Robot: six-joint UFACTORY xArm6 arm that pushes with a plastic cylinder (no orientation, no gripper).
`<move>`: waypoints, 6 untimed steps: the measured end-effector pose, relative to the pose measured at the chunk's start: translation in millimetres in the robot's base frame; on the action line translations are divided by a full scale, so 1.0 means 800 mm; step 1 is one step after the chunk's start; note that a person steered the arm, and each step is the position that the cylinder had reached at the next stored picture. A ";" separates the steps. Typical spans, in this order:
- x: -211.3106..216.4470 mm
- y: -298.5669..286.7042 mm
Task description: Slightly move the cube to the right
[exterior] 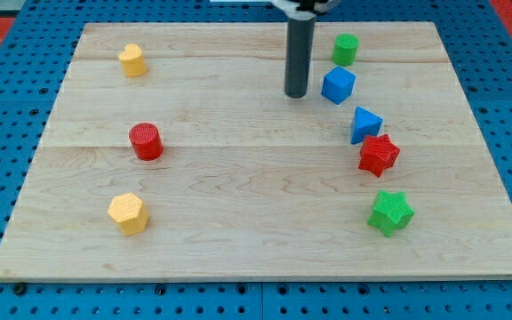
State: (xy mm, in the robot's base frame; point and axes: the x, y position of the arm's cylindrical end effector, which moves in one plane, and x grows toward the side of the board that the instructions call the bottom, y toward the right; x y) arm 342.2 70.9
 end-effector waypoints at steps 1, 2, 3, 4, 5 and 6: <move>-0.001 0.069; -0.005 0.036; -0.054 -0.021; -0.109 -0.004; -0.114 0.027; -0.111 0.054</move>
